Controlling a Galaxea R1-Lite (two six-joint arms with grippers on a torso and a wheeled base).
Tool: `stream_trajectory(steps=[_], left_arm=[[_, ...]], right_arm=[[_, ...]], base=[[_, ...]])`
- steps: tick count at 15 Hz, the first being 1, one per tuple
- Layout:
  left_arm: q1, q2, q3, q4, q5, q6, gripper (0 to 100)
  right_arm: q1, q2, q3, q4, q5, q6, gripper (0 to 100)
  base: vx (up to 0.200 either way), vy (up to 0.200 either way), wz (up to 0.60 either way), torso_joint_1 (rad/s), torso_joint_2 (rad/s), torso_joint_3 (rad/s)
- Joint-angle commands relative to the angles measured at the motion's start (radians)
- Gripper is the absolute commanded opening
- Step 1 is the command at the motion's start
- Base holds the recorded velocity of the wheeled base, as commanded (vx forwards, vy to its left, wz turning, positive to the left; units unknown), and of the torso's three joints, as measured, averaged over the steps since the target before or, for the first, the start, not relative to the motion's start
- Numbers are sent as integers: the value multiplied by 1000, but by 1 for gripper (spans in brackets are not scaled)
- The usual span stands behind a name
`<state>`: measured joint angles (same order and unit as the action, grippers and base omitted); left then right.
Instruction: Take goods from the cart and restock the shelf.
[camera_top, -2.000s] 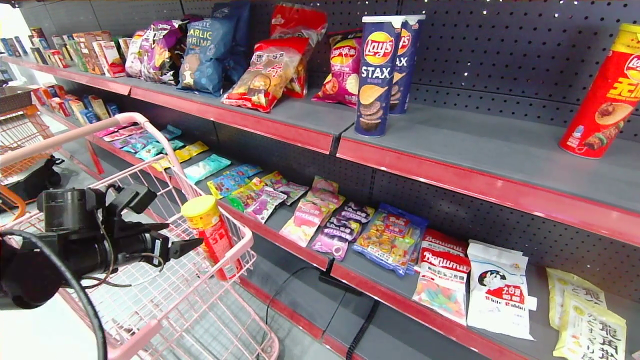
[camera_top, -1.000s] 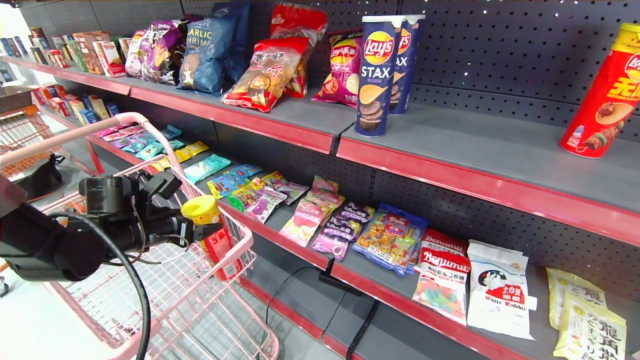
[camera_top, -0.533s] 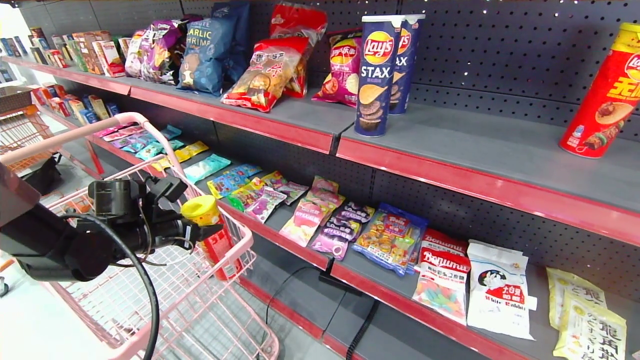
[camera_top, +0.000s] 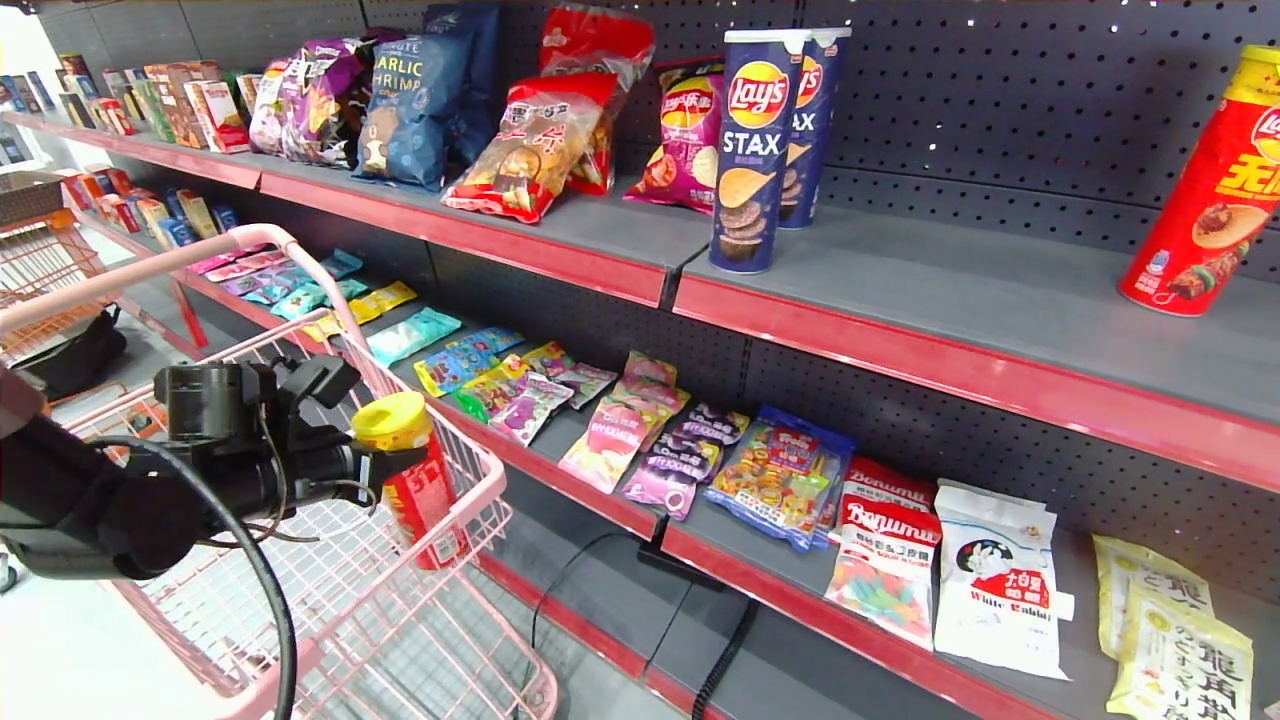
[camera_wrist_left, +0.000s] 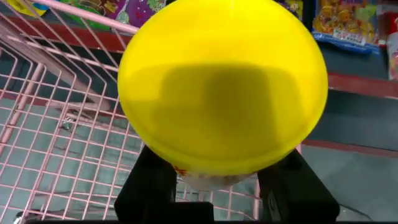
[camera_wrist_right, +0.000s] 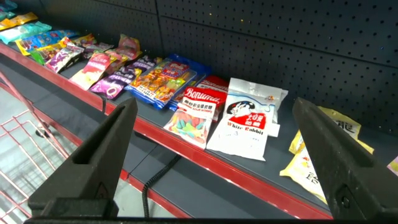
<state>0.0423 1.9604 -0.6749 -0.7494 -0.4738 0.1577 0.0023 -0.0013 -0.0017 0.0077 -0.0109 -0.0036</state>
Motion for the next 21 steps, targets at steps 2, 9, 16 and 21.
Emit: stream_trajectory(steps=[2,9,16,21], left_arm=[[-2,-354,129,42,-2,-64,0],[1,-1031,156,486,90,-64,0],[1,-1154,222,490,98,-56,0],[1,-1313,288,559,95,-63,0]], right_arm=[[1,1,0,0,0,-1,100],[1,1,-1,2,2,-6,100],[1,1,0,2,0,-3,100],[1,1,0,2,0,-3,100]], base=[[0,0,0,0,0,0],[0,0,0,0,0,0],[0,0,0,148,-412,-263],[0,0,0,229,-579,-355]])
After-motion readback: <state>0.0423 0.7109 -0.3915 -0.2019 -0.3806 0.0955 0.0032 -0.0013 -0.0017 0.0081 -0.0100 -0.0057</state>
